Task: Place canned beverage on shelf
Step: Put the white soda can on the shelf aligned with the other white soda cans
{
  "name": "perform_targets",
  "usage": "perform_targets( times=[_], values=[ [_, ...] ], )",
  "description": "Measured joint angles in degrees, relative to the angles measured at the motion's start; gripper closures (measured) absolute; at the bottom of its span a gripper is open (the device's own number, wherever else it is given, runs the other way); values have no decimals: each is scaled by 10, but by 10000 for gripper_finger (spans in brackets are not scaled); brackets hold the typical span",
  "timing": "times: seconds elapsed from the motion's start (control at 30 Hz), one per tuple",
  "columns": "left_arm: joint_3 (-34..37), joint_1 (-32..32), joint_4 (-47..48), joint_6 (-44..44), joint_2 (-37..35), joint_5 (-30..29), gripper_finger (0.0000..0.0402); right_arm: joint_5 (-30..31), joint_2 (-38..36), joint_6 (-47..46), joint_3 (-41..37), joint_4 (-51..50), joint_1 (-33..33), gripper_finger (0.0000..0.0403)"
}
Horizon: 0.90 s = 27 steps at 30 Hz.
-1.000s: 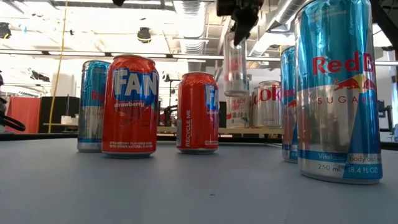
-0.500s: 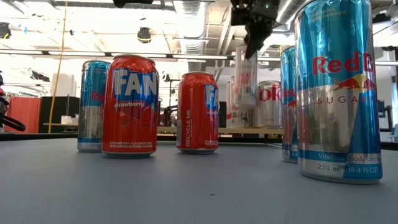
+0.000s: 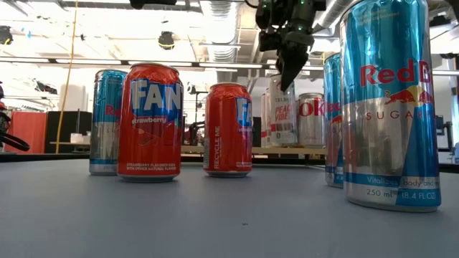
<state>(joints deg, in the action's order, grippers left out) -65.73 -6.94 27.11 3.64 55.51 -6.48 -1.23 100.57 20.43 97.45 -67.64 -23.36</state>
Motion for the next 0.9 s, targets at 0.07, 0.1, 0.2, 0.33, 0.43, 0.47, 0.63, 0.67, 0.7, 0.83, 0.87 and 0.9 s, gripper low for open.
perform_targets(
  times=[0.07, 0.1, 0.2, 0.33, 0.43, 0.47, 0.63, 0.67, 0.7, 0.83, 0.87, 0.9],
  values=[
    [0, 0, 0, 0, 0, 0, 89, 0, 0, 0, 0, 0, -3, 183],
    [0, 0, 0, -1, 0, 0, 89, -1, -1, 0, 0, 0, -4, 182],
    [0, 0, 0, -1, 0, 0, 89, -2, -1, 0, 0, 2, -10, 179],
    [0, 0, 0, -1, 0, 0, 89, -6, -1, 0, 0, 6, -20, 173],
    [0, 0, 0, -1, 0, 0, 89, -28, -1, 0, -9, 8, -27, 172],
    [0, 0, 0, -1, 0, 0, 89, -34, -1, -4, -15, 7, -29, 172],
    [0, 0, 0, 0, 0, -3, 89, -48, -2, -7, -24, 9, -34, 172],
    [0, 0, -1, 0, 0, -4, 89, -49, -2, -7, -24, 10, -34, 172],
    [0, 0, -1, 0, 0, -4, 89, -48, -2, -7, -24, 12, -34, 172],
    [0, 0, -1, 0, 0, -4, 89, -48, -2, -9, -24, 13, -34, 171],
    [0, 0, -1, 0, 0, -4, 89, -48, -2, -9, -24, 13, -35, 171],
    [0, 0, -2, 0, 0, -4, 89, -48, -2, -9, -24, 13, -35, 171]
  ],
)
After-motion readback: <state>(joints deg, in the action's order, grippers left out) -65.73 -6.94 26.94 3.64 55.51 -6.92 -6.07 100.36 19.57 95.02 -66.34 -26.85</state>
